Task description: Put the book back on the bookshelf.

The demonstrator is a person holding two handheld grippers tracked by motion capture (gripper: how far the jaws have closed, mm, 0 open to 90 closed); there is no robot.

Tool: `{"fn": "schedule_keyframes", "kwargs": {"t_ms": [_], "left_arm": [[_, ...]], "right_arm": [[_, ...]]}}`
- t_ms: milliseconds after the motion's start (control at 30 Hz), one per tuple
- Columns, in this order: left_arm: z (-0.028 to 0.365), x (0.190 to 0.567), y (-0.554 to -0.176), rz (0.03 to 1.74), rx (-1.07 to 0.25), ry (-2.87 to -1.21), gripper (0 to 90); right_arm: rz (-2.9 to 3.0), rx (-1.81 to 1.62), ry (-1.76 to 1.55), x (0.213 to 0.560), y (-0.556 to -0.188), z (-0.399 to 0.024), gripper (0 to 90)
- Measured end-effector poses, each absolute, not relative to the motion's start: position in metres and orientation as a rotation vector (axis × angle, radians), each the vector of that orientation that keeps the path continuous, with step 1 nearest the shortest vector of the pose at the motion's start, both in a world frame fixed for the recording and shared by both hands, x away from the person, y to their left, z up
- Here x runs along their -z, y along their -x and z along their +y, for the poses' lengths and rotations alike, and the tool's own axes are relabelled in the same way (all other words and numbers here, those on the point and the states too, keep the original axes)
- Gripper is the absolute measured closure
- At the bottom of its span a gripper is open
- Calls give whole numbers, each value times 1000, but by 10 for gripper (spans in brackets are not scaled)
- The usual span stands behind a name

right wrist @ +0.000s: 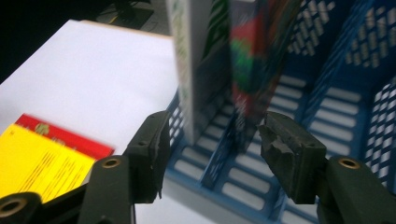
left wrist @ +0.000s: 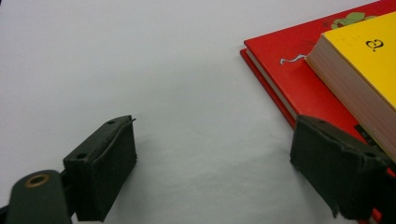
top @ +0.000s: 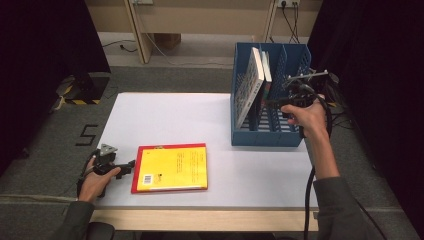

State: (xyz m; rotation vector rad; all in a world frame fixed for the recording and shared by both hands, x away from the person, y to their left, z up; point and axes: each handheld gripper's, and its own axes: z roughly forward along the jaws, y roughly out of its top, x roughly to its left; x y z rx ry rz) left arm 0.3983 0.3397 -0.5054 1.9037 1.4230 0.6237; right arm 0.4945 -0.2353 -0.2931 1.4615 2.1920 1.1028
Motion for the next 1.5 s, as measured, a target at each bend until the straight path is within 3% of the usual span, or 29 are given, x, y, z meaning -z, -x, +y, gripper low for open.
{"fn": "schedule_keyframes", "kwargs": {"t_ms": [700,1500], "left_arm": [[340,506,-398,1422,-624,-1904,132],[340,506,-398,1420,-625,-1904,132]], "right_arm": [[2249,-1246,-1437,357,-448,-225,367],[2396,-1249,-1474,434,-428,-195,347]]}}
